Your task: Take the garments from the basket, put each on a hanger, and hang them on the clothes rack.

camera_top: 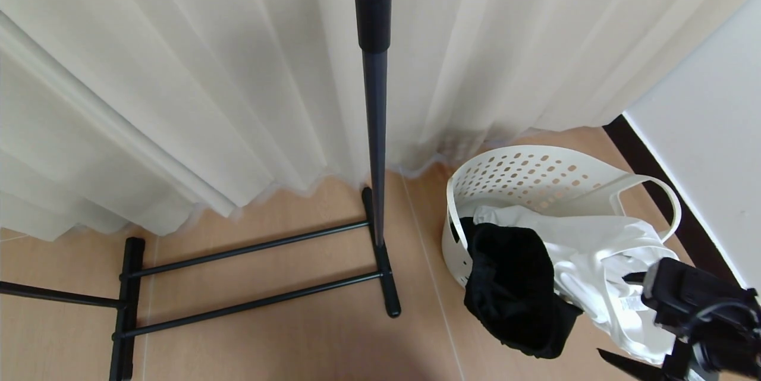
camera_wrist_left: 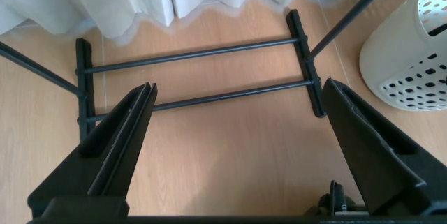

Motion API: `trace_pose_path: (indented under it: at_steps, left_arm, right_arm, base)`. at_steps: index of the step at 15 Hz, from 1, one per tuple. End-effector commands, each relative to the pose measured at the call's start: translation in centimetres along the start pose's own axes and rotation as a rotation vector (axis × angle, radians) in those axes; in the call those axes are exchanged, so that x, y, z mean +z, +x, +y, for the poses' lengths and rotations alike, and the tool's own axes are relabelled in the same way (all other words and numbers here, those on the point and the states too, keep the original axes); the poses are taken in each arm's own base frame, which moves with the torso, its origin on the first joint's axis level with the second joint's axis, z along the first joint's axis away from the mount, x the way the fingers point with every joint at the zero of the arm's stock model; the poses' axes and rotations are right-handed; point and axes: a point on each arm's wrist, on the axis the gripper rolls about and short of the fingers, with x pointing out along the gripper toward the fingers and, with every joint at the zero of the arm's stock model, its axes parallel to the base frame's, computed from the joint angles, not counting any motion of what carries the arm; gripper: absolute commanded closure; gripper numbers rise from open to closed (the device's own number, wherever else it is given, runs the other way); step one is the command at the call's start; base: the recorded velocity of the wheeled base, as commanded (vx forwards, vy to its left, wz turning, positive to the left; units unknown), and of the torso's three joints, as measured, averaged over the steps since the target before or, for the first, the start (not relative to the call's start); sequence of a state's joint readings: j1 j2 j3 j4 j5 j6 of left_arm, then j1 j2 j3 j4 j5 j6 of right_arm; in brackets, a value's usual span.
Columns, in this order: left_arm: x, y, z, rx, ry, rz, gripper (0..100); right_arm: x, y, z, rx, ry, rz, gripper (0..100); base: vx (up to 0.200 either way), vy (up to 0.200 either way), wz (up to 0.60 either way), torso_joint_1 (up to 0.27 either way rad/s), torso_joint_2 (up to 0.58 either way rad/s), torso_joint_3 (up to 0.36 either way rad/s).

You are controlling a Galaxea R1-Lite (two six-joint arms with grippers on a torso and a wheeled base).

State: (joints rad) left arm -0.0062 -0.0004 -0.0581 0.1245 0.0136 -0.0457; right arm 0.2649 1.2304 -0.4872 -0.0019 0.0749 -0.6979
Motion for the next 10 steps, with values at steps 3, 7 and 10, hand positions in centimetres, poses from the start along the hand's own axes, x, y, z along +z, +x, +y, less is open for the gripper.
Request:
trace_pose_path:
  at_steps: [3,7,10]
  left_arm:
    - [0.0,0.0,0.0,0.0,-0.002,0.0,0]
    - [0.0,0.0,0.0,0.002,-0.003,0.0,0]
    - [0.0,0.0,0.0,0.003,-0.005,0.0,0]
  right_arm:
    - [5.8,9.3,-3.8,-0.019,-0.161,0.105,0]
    - [8.2,15.9,-5.9,-0.047,-0.167,0.152,0]
    - [9.5,18.8,-7.1,-0.083,-0.164,0.15,0]
  base:
    - [0.0,0.0,0.0,0.0,0.0,0.0]
    - [0.0,0.0,0.0,0.0,0.0,0.0]
    - [0.0,0.0,0.0,0.0,0.0,0.0]
